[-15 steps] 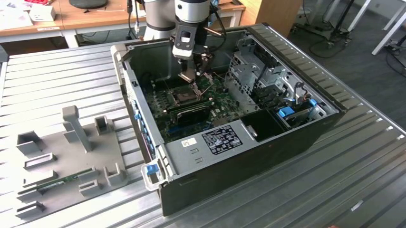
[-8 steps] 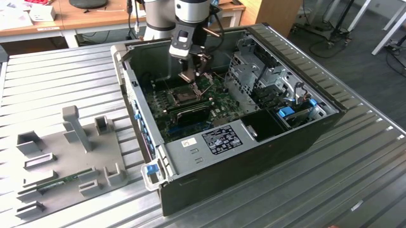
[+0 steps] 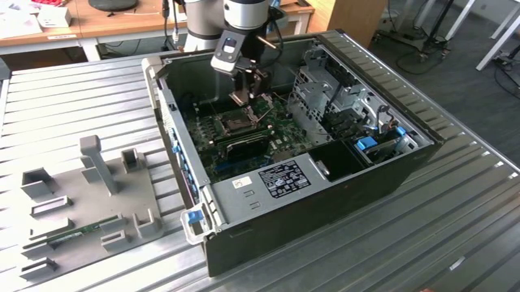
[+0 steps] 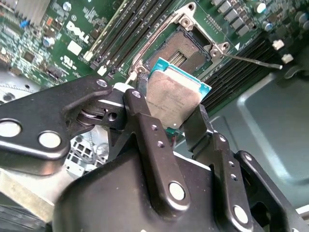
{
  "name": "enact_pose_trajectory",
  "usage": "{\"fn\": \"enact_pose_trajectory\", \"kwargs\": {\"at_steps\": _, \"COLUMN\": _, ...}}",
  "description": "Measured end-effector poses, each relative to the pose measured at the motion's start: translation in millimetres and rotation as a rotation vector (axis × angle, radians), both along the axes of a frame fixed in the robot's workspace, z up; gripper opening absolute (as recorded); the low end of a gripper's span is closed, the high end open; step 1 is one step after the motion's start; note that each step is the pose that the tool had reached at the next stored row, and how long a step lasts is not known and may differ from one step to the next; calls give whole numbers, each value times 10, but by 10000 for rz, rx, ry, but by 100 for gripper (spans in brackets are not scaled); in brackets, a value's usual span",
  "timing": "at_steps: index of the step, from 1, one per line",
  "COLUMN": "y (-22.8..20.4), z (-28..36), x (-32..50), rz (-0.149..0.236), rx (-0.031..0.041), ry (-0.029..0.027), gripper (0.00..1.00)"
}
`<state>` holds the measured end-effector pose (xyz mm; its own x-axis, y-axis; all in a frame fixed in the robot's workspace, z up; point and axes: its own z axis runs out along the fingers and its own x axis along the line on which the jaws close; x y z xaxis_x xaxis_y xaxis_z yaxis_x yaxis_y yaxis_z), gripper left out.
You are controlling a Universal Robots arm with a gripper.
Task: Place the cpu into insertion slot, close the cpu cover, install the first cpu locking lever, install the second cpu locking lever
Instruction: 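Place the cpu into insertion slot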
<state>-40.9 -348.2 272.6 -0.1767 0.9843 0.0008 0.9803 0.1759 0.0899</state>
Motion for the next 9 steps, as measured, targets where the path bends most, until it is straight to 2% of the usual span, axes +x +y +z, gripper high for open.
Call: {"fn": "enact_pose_trajectory", "kwargs": {"at_steps": 9, "y": 0, "z": -3, "x": 0, "rz": -1333, "rx": 0, "ry": 0, "gripper": 54}}
